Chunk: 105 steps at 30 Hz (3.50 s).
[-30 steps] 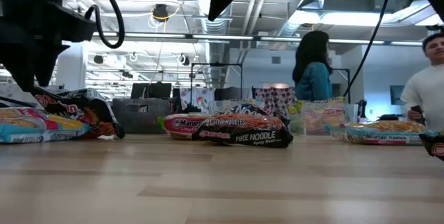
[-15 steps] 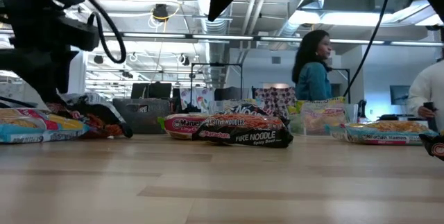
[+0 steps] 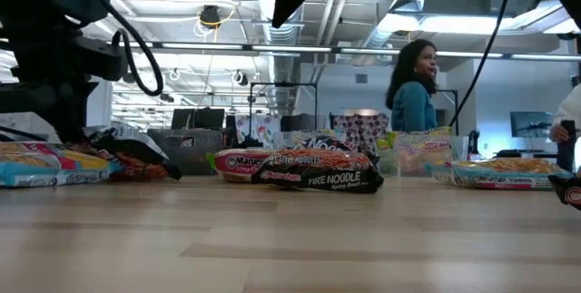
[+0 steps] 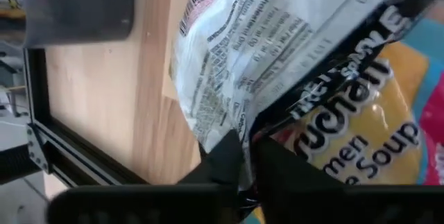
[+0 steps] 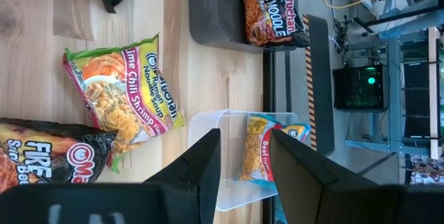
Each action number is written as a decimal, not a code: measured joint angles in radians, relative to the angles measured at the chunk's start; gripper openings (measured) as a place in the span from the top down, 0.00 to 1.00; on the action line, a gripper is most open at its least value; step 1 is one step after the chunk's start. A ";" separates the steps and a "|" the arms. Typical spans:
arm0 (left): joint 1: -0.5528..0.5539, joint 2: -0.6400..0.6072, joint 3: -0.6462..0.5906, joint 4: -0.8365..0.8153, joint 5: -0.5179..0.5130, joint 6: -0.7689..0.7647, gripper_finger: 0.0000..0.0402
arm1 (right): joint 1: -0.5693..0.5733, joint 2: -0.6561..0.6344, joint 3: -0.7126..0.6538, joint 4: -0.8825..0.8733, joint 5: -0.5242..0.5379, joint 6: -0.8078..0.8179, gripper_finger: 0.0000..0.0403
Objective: Sort Maruchan noodles
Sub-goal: Put the bottom left black noodle pack into the black bin
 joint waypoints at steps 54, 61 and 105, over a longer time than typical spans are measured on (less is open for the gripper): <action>0.644 -0.115 0.350 0.127 0.302 0.504 1.00 | -0.359 -0.303 0.000 -0.085 -0.051 -0.019 0.63; 0.723 -0.115 0.450 0.090 0.319 0.624 1.00 | -0.420 -0.300 0.000 -0.087 -0.052 0.014 0.63; 1.220 0.188 0.646 0.193 0.430 0.746 1.00 | -0.443 -0.300 0.000 -0.147 -0.054 0.061 0.63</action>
